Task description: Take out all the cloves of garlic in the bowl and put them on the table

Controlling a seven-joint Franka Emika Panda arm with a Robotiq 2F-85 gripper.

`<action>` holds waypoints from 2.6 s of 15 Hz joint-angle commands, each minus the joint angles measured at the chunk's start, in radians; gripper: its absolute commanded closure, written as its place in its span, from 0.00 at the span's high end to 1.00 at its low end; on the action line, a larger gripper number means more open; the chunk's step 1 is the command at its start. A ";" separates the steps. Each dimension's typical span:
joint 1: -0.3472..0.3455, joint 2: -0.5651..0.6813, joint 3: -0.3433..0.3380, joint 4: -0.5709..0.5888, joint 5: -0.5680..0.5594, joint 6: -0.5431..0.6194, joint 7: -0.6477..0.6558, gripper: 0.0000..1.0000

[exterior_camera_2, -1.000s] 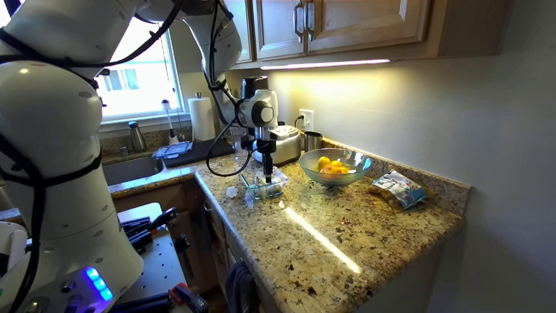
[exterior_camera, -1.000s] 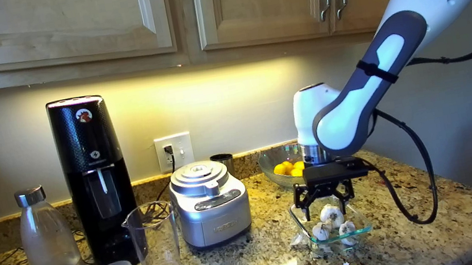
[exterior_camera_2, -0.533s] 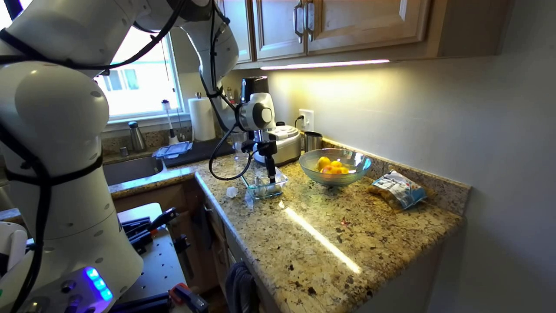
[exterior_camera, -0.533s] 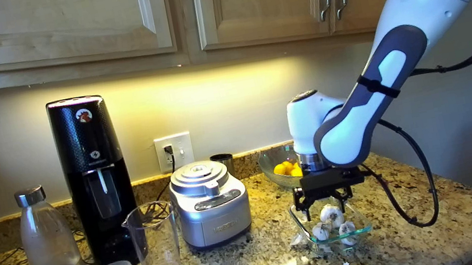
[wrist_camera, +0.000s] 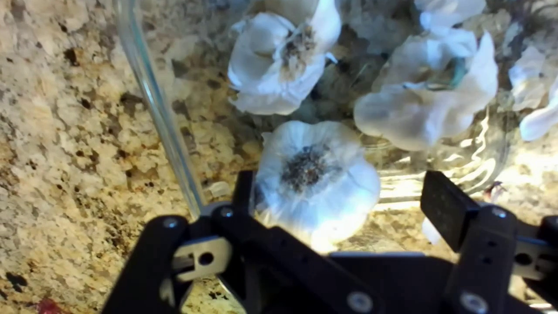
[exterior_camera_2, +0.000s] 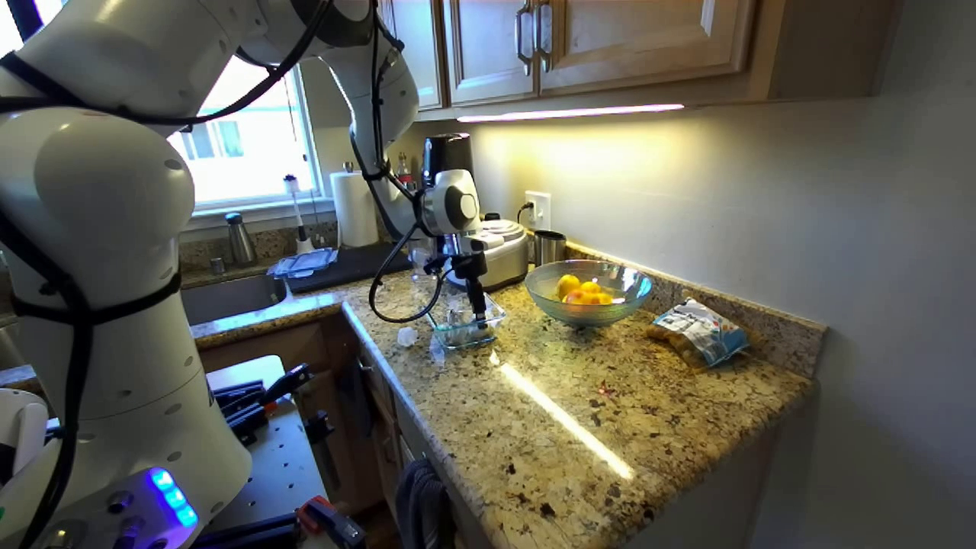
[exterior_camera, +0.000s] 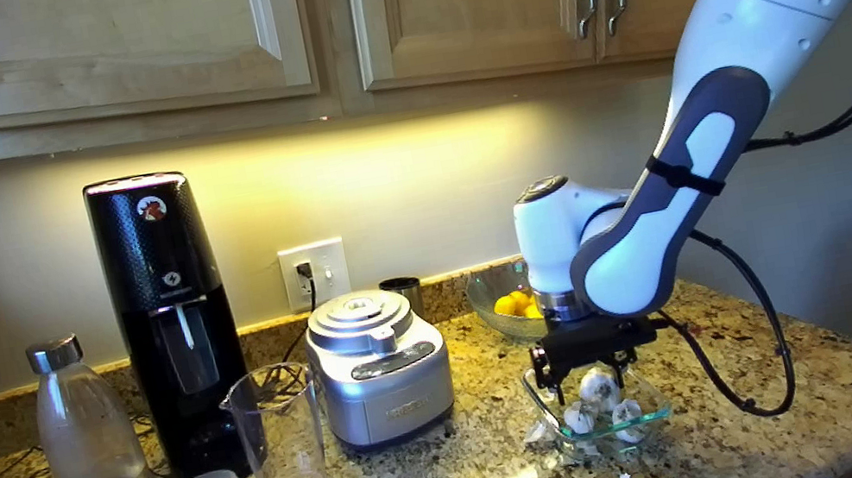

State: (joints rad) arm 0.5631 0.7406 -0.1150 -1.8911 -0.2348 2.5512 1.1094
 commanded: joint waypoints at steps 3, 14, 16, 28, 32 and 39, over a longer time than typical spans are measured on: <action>0.022 0.009 -0.021 0.006 -0.040 -0.001 0.054 0.79; -0.039 -0.054 0.029 -0.033 0.009 -0.002 -0.002 0.16; -0.053 -0.083 0.034 -0.051 0.016 0.003 -0.004 0.16; -0.146 -0.230 0.105 -0.117 0.049 0.001 -0.064 0.64; -0.201 -0.196 0.172 -0.107 0.143 -0.004 -0.166 0.90; -0.215 -0.116 0.168 -0.081 0.212 0.023 -0.257 1.00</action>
State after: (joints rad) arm 0.3690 0.6096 0.0433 -1.9651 -0.0532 2.5526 0.8972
